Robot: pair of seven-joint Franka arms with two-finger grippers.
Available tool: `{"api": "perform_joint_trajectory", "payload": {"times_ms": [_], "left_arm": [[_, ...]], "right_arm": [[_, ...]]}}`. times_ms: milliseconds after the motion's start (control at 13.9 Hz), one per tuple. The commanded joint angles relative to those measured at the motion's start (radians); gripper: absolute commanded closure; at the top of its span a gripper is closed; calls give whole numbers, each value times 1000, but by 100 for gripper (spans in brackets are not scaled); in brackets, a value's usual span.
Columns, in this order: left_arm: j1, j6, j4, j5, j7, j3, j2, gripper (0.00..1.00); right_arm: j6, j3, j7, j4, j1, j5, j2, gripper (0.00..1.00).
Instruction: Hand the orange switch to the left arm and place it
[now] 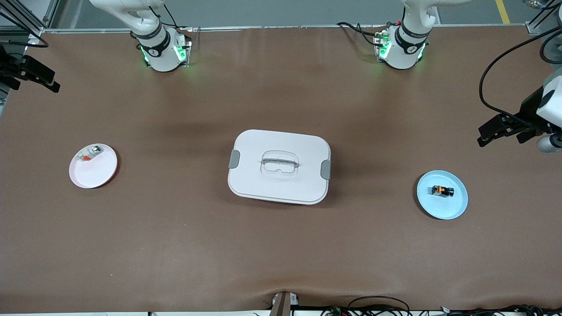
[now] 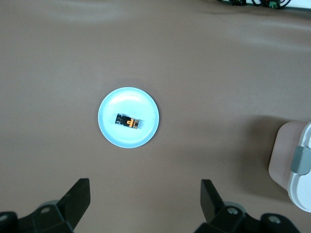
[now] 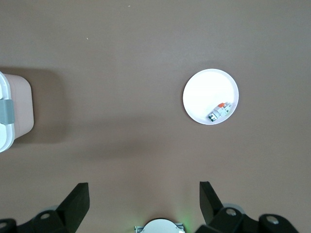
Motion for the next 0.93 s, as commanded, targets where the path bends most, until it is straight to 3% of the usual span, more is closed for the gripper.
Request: {"api": "perform_joint_trajectory", "payload": {"times_ms": [0,860], "left_arm": [[-1,-45,49,-16,10,2,0,0],[2,-46,44,-5,21,6,8,0]], "right_arm": [[5,-1,-13,-13,-2,-8,-19,0],[5,-2,-13,-12,-5,-8,-19,0]]}}
